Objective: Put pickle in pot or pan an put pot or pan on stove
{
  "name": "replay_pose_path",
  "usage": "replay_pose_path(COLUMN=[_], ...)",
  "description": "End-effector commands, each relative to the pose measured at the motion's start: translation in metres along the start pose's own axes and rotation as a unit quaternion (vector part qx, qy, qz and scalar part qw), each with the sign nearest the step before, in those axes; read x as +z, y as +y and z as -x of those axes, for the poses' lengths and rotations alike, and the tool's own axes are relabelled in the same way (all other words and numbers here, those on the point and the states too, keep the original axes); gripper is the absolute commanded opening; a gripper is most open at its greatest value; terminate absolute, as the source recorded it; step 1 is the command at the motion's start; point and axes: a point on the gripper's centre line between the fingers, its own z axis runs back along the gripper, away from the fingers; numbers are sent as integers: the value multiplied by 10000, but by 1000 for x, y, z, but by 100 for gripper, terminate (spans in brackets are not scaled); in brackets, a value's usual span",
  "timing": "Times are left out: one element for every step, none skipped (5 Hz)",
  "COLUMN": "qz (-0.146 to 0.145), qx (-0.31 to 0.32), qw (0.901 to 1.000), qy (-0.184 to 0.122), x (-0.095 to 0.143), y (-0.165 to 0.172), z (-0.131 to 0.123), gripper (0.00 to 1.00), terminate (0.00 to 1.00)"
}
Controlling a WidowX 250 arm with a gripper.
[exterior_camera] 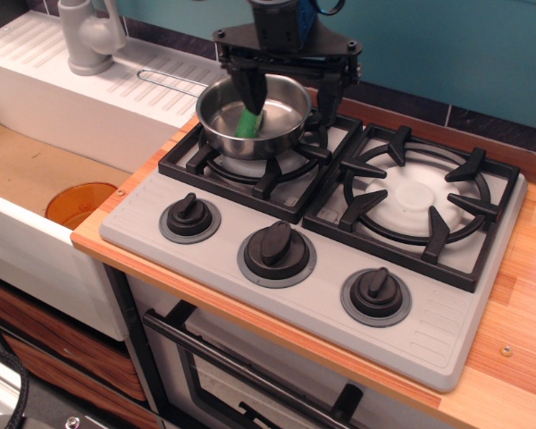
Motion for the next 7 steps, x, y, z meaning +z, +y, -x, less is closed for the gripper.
replay_pose_path(qz=[48, 40, 72, 55, 22, -5, 17], qx=[-191, -213, -158, -64, 60, 130, 158], qw=[9989, 9986, 9985, 9985, 9982, 9981, 9982], qy=[-435, -490, -522, -534, -595, -601, -586], x=[-10, -21, -31, -38, -43, -46, -46], y=[13, 14, 12, 5, -1, -4, -6], z=[-46, -50, -43, -32, -22, -16, -16], gripper=[100, 100, 100, 100, 100, 0, 0], terminate=[0, 0, 0, 0, 0, 0, 0])
